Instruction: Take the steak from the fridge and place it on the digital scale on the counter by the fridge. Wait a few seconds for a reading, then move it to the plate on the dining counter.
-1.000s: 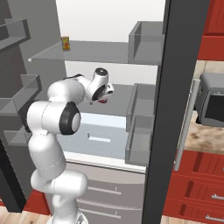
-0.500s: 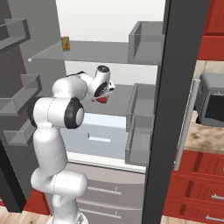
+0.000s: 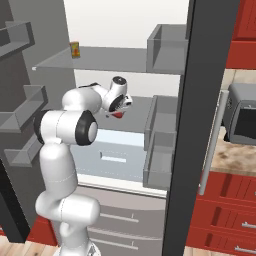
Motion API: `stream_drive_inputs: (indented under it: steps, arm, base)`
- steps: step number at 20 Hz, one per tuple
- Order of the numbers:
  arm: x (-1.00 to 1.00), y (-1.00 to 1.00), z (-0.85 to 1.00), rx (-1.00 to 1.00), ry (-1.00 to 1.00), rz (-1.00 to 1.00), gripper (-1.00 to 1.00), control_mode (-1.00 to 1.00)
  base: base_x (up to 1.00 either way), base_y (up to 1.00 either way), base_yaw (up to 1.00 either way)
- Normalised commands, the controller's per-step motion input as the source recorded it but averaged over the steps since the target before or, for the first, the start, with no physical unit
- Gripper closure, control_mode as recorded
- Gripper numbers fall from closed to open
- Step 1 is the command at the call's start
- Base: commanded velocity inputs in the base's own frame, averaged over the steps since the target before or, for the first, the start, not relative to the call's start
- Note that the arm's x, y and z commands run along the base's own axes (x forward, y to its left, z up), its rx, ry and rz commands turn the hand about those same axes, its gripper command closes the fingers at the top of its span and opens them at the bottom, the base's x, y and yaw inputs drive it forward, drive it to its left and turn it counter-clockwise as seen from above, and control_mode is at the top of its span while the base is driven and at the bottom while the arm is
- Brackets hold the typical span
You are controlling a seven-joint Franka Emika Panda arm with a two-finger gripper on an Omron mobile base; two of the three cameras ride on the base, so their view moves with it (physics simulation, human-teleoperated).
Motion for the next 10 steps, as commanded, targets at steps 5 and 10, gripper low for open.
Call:
stream_drive_inputs:
  steps: [5,10]
  arm:
    - [0.14,0.00,-0.03,0.00,0.00,0.00,-1.00,-1.00]
    - [0.10,0.00,0.00,0.00,0.00,0.00,-1.00,-1.00]
  base:
    - [0.00,0.00,0.00]
    - [0.00,0.00,0.00]
